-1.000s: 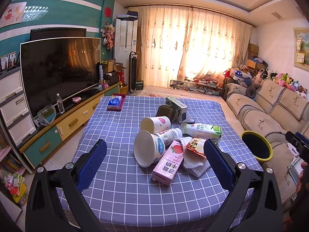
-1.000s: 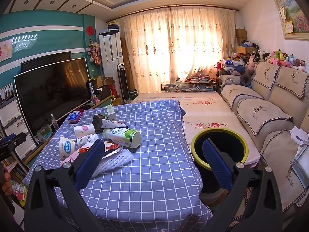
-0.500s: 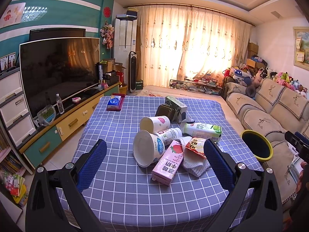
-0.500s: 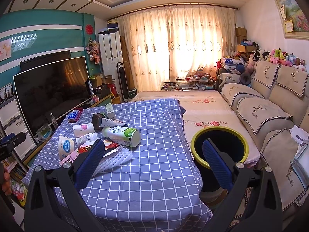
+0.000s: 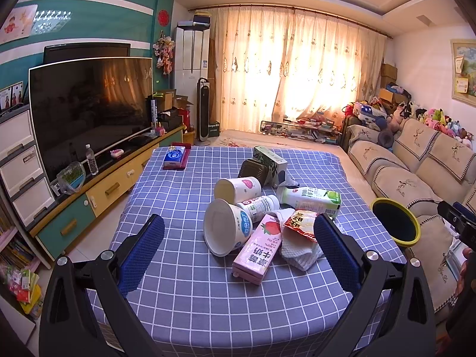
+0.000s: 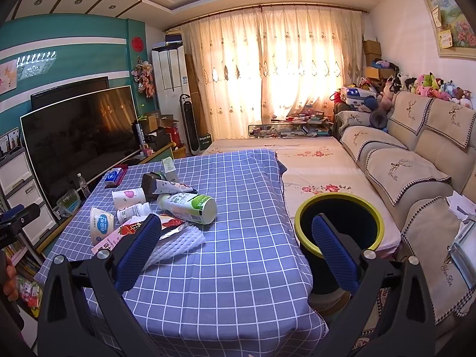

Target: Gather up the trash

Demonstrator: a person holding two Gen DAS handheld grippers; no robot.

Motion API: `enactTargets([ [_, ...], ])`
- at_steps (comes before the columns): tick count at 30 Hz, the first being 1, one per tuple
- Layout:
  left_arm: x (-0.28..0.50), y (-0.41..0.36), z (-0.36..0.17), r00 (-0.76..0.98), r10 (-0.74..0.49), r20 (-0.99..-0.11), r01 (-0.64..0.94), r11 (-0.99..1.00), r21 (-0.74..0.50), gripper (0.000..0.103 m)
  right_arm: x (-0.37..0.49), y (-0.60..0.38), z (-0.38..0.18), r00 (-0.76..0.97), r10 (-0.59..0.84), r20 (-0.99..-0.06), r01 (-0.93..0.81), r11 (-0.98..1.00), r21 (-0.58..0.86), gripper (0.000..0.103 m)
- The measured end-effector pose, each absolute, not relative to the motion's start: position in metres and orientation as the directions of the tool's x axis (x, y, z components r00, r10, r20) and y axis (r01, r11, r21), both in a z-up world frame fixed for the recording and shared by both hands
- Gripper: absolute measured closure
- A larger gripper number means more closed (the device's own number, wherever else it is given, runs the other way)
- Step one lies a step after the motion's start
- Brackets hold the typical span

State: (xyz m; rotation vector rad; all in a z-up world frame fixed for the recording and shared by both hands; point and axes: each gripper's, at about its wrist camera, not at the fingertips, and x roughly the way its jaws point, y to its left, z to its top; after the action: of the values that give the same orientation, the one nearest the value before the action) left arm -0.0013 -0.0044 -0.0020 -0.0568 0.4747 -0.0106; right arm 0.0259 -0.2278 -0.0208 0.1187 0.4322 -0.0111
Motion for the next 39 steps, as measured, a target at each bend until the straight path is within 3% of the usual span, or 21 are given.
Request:
enactTargets([
  [39, 0.0023, -0.0064, -0.0056, 0.885, -0.021, -0.465, -0.002, 0.999, -0.049, 0.004, 0.0289, -0.2292, -0.023, 0.901, 0.02, -0.433, 0.035, 0.992, 0.118, 0.006],
])
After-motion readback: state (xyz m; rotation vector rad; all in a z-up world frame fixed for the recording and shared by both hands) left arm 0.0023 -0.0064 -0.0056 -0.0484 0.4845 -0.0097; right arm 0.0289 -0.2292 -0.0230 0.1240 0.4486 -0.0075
